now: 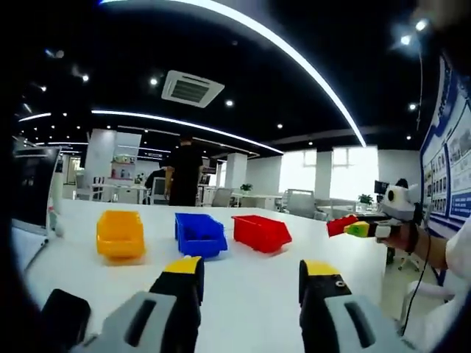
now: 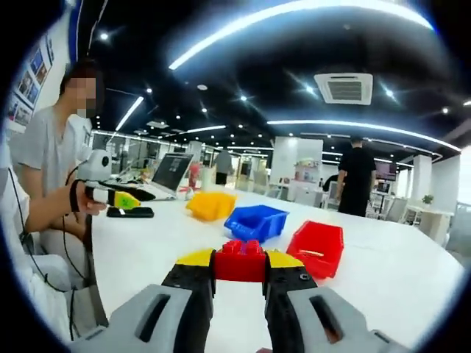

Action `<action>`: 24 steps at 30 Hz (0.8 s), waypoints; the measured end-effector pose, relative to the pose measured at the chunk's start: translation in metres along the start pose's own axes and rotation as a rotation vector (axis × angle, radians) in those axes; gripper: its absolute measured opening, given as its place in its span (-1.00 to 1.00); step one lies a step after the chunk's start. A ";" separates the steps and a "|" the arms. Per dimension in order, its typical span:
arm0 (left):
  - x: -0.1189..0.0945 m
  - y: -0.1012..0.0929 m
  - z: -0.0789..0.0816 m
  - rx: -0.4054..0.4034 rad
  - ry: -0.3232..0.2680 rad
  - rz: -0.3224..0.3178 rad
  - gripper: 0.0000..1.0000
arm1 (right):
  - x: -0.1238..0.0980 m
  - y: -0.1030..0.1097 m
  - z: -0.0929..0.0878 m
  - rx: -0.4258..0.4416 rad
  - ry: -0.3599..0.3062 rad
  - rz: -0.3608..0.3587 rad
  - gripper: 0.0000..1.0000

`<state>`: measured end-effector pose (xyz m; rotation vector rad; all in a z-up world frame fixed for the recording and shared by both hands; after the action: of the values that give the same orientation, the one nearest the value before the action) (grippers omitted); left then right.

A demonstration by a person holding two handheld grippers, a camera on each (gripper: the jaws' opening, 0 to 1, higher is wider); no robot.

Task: Take apart the toy blocks one by one and place each separated block into its matching bin, sorting the blocks by their type until all the connected pieces are disassembled and separated into the correct bins

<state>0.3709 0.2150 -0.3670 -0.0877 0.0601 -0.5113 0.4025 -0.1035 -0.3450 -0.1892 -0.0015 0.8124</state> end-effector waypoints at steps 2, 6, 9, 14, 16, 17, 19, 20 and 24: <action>-0.001 -0.002 0.001 0.008 -0.004 0.001 0.04 | 0.007 -0.013 0.003 -0.001 -0.005 -0.028 -0.48; -0.001 -0.005 0.001 0.016 -0.009 -0.007 0.03 | 0.027 -0.040 0.007 -0.010 -0.002 -0.082 -0.48; 0.000 -0.008 0.001 0.021 -0.007 -0.011 0.00 | 0.042 -0.064 0.006 0.047 0.001 -0.117 -0.48; 0.000 -0.012 0.000 0.023 -0.005 -0.028 0.00 | 0.071 -0.103 -0.001 0.038 0.057 -0.200 -0.48; 0.001 -0.013 -0.002 0.025 0.001 -0.035 0.00 | 0.085 -0.123 -0.006 0.070 0.070 -0.228 -0.48; 0.002 -0.013 -0.002 0.026 0.002 -0.034 0.00 | 0.089 -0.128 -0.008 0.088 0.070 -0.234 -0.48; 0.002 -0.013 -0.004 0.028 0.006 -0.037 0.00 | 0.102 -0.141 -0.013 0.153 0.073 -0.234 -0.48; 0.002 -0.014 -0.005 0.028 0.008 -0.037 0.00 | 0.108 -0.146 -0.016 0.181 0.072 -0.231 -0.48; 0.002 -0.014 -0.006 0.031 0.014 -0.040 0.00 | 0.131 -0.162 -0.027 0.172 0.097 -0.248 -0.48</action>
<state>0.3649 0.2012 -0.3716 -0.0550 0.0643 -0.5528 0.6119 -0.1224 -0.3535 -0.0636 0.1334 0.5524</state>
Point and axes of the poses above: the point that each gripper's makers call its tool centre point, and the gripper's own axes: x roughly forward along the fingers, y roughly to its left, z roughly out of its top, the point moved 7 cm from there along -x, roughly backward along the fingers, and after that the axes turned 5 degrees about z, right-handed, at the moved point
